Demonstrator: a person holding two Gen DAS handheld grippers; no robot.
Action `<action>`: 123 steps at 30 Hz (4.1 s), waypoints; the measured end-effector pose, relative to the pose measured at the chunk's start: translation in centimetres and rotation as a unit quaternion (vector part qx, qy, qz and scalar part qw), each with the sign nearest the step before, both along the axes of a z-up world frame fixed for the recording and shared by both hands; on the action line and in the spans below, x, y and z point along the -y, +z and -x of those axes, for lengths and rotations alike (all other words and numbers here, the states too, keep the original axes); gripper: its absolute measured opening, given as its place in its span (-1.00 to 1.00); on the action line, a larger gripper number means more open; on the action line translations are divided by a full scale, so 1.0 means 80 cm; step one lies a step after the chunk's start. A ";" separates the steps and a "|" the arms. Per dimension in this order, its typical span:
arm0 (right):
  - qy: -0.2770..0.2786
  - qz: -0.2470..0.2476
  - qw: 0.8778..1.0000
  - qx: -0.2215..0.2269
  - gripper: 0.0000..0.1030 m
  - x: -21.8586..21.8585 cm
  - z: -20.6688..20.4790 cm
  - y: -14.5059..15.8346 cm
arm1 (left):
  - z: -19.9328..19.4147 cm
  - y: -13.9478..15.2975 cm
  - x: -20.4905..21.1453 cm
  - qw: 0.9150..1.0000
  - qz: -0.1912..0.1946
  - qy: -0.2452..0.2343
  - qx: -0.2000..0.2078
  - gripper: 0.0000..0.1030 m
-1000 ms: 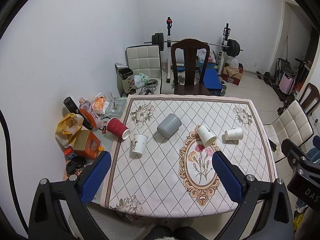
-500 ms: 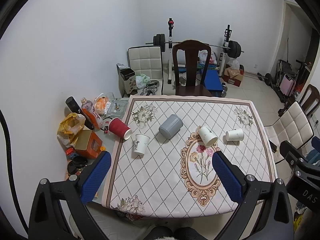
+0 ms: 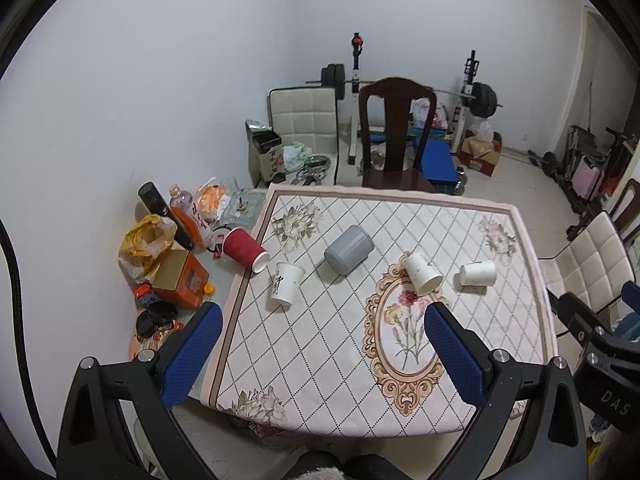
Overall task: Flip cup upright
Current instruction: 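Reach the left tool to the grey cup lying on its side and grasp it, then lift the grey cup with the left tool and rotate it rim-up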
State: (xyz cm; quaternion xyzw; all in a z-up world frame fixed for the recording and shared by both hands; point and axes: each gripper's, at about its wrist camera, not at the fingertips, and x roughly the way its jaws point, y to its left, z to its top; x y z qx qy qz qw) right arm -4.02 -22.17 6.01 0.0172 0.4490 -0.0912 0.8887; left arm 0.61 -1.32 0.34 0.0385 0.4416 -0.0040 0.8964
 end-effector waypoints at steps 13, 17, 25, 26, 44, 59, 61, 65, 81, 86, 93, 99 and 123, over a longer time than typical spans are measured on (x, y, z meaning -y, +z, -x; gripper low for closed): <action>-0.002 -0.030 0.983 -0.181 1.00 0.027 -0.089 -0.235 | -0.085 -0.174 0.004 0.989 -0.092 0.002 -0.114 1.00; -0.015 -0.038 0.971 -0.235 1.00 0.023 -0.121 -0.318 | -0.127 -0.226 0.005 0.982 -0.125 -0.030 -0.137 0.99; -0.049 -0.056 0.944 -0.322 0.99 0.009 -0.181 -0.438 | -0.228 -0.310 -0.001 0.966 -0.145 -0.092 -0.192 0.93; -0.051 -0.053 0.941 -0.330 0.97 0.006 -0.188 -0.449 | -0.240 -0.319 0.000 0.964 -0.148 -0.101 -0.197 0.93; -0.106 -0.060 0.914 -0.387 0.81 0.003 -0.267 -0.530 | -0.378 -0.396 0.076 0.928 -0.160 -0.247 -0.229 0.61; -0.128 -0.065 0.907 -0.396 0.81 0.022 -0.300 -0.554 | -0.397 -0.469 0.114 0.894 -0.215 -0.296 -0.260 0.61; -0.130 -0.062 0.908 -0.393 0.81 0.023 -0.293 -0.564 | -0.398 -0.476 0.114 0.892 -0.217 -0.296 -0.263 0.61; -0.132 -0.054 0.908 -0.393 0.81 0.027 -0.295 -0.565 | -0.404 -0.486 0.113 0.893 -0.217 -0.294 -0.262 0.56; -0.141 -0.039 0.916 -0.375 0.81 0.034 -0.281 -0.521 | -0.368 -0.421 0.095 0.931 -0.165 -0.236 -0.222 0.55; -0.131 -0.040 0.923 -0.359 0.81 0.026 -0.267 -0.501 | -0.337 -0.386 0.083 0.942 -0.147 -0.207 -0.219 0.55; -0.108 -0.048 0.935 -0.335 0.81 0.040 -0.230 -0.470 | -0.270 -0.352 0.078 0.954 -0.112 -0.149 -0.234 0.55; -0.100 -0.052 0.940 -0.321 0.81 0.067 -0.195 -0.458 | -0.203 -0.347 0.092 0.959 -0.075 -0.099 -0.254 0.55; -0.124 -0.037 0.925 -0.359 0.81 0.157 -0.117 -0.523 | -0.111 -0.472 0.135 0.942 -0.044 -0.034 -0.331 0.56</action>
